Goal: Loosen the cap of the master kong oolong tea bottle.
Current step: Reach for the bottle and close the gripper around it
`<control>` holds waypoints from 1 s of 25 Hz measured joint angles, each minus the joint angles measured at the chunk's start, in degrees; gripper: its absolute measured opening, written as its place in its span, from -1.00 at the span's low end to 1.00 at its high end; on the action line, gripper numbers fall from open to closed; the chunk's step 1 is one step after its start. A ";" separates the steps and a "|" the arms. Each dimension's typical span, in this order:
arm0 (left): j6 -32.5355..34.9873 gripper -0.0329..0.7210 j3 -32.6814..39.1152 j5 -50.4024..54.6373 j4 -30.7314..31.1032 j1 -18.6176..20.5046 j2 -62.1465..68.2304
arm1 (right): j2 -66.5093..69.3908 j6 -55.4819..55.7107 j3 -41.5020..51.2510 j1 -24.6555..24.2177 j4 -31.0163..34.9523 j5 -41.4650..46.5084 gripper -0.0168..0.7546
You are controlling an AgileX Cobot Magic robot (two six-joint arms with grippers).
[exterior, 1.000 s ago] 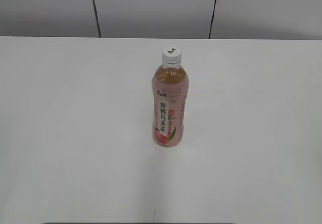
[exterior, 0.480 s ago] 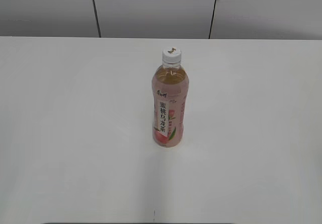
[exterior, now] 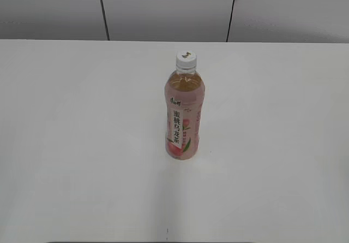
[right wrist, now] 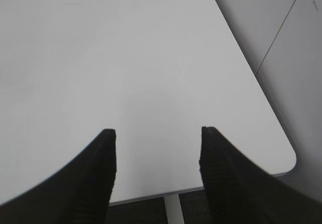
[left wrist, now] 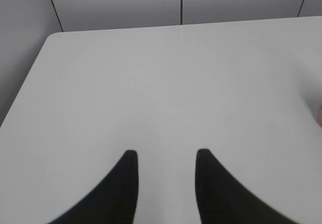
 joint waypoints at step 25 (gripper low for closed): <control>16.35 0.04 -0.55 -28.97 -16.05 -4.30 31.68 | 21.87 -1.09 -4.19 0.00 5.18 -12.41 0.11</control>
